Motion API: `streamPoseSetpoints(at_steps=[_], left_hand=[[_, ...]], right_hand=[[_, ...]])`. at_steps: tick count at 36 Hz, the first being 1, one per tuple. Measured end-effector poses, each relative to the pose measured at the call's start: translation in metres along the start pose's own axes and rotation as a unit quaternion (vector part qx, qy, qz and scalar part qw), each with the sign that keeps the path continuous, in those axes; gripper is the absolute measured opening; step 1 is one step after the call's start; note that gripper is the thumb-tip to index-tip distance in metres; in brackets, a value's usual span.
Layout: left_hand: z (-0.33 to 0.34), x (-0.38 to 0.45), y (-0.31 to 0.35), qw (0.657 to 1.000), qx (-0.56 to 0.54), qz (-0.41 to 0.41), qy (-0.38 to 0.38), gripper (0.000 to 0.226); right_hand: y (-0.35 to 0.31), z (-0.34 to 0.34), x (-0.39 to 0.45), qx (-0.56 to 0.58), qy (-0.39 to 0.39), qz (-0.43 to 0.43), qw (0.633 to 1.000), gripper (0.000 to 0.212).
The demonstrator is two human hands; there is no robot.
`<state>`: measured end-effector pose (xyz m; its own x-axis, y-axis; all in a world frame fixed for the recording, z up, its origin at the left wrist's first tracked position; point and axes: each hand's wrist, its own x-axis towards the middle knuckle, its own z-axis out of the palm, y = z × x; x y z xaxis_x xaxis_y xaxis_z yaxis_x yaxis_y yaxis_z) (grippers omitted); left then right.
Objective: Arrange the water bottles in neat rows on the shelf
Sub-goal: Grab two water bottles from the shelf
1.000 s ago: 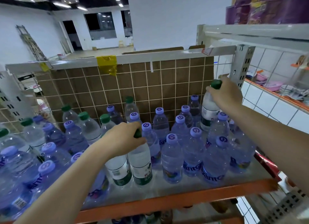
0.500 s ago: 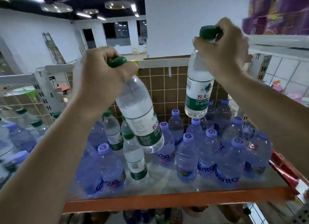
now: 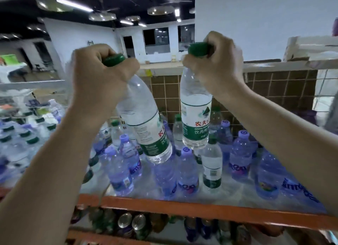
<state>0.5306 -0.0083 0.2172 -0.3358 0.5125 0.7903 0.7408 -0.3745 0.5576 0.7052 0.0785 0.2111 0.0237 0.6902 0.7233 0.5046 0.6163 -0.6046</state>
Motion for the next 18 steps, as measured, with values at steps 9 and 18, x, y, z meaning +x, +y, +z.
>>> streamPoseSetpoints(at_steps=[9, 18], left_hand=[[-0.121, 0.02, -0.08, 0.996, 0.086, 0.0, -0.011, 0.032], [-0.199, 0.037, -0.148, 0.996, 0.093, -0.002, -0.004, 0.034]], right_hand=[[-0.089, 0.099, -0.044, 0.062, -0.023, 0.008, 0.998, 0.034], [-0.154, 0.187, -0.069, 0.065, -0.052, 0.006, 0.996, 0.036]])
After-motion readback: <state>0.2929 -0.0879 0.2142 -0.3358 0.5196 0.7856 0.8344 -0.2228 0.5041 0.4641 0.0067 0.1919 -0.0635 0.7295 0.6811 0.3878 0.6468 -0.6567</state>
